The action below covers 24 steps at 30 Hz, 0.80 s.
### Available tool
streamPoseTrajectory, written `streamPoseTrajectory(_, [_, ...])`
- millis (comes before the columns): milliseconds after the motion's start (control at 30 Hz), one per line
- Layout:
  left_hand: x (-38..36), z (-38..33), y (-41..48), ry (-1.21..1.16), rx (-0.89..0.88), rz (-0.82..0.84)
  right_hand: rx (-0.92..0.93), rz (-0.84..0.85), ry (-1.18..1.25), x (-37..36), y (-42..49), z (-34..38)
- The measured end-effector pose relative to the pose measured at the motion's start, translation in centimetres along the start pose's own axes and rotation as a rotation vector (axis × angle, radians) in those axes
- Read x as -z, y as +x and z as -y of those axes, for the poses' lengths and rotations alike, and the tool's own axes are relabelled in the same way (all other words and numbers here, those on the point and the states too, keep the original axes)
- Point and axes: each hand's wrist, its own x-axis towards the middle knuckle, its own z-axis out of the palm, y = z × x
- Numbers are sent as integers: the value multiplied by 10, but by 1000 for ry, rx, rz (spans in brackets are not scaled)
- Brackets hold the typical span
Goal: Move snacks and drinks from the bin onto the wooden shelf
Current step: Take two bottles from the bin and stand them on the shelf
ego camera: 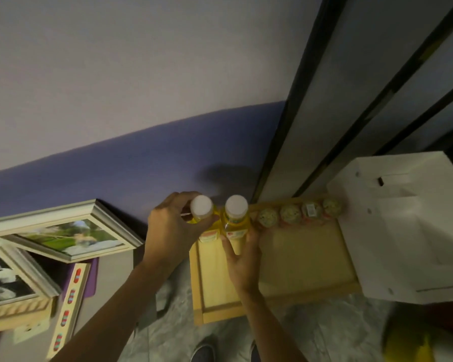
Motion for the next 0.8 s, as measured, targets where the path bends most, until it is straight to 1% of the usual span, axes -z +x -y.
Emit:
streamPoseTrajectory(133, [-5, 1, -3, -4, 15, 7, 23, 1, -110, 2, -4, 5])
streamPoseTrajectory(300, [-1, 4, -9, 29, 55, 63, -13, 38, -231, 14, -11, 33])
streamPoseTrajectory(433, [36, -9, -35, 77, 115, 131, 16, 68, -229, 49, -27, 69])
streamPoseTrajectory(567, [94, -21, -67, 92, 157, 107, 105, 110, -272, 92, -48, 124])
streamPoseTrajectory(633, [127, -40, -81, 118, 140, 86, 216, 184, -327, 112, -54, 156])
streamPoseTrajectory(700, [159, -61, -98, 167, 121, 34, 349, 316, -382, 128, -56, 192])
streamPoseTrajectory(800, [201, -81, -136, 224, 179, -35, 450, 518, -498, 144, -58, 245])
